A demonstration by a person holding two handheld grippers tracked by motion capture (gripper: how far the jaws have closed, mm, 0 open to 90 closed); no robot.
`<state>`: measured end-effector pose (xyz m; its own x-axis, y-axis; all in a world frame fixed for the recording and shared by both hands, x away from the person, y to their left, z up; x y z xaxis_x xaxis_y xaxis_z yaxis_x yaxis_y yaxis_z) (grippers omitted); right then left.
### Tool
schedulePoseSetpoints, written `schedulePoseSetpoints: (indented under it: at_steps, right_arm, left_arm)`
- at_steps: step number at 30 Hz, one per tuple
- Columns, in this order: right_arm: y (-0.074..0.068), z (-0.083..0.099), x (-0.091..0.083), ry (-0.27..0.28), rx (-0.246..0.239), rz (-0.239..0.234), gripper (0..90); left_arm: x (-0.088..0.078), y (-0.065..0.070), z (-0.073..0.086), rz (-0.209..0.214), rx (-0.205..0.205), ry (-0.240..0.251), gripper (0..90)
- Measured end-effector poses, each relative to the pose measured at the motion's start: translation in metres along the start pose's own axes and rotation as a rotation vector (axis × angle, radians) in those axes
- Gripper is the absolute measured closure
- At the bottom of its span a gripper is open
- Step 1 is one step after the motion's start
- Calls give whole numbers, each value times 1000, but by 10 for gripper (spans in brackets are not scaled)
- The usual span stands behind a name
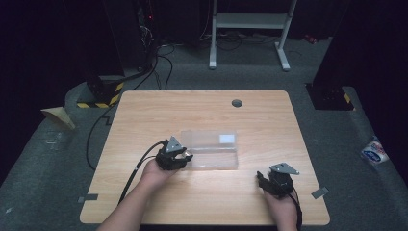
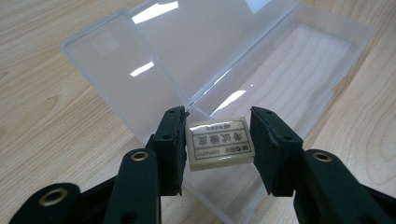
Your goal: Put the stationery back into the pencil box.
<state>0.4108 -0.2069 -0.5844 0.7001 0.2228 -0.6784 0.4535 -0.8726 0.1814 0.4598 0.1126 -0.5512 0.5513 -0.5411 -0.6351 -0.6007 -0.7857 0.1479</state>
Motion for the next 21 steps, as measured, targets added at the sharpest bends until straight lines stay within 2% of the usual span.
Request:
schedulePoseSetpoints:
  at_steps: [5,13,18,21]
  right_arm:
    - [0,0,0,0,0,0,407]
    - [0,0,0,0,0,1,408]
    - [0,0,0,0,0,0,408]
    - [0,0,0,0,0,0,408]
  left_arm:
    - [3,-2,0,18,-20,0,566]
    - [10,0,3,11,17,-18,564]
    - [10,-3,3,10,6,-19,565]
    - [11,-4,5,9,17,-29,565]
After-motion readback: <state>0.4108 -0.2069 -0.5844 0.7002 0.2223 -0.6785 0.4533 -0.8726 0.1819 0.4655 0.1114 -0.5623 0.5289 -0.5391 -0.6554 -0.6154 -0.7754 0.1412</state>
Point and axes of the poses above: each handheld gripper's, and its own axes: x roughly forward along the jaws, z roughly out of its underside, y roughly to its right, the point moved 9 cm from there along x, roughly forward along the jaws, and after that the axes turned 13 degrees about -x, right-handed, at the moved point
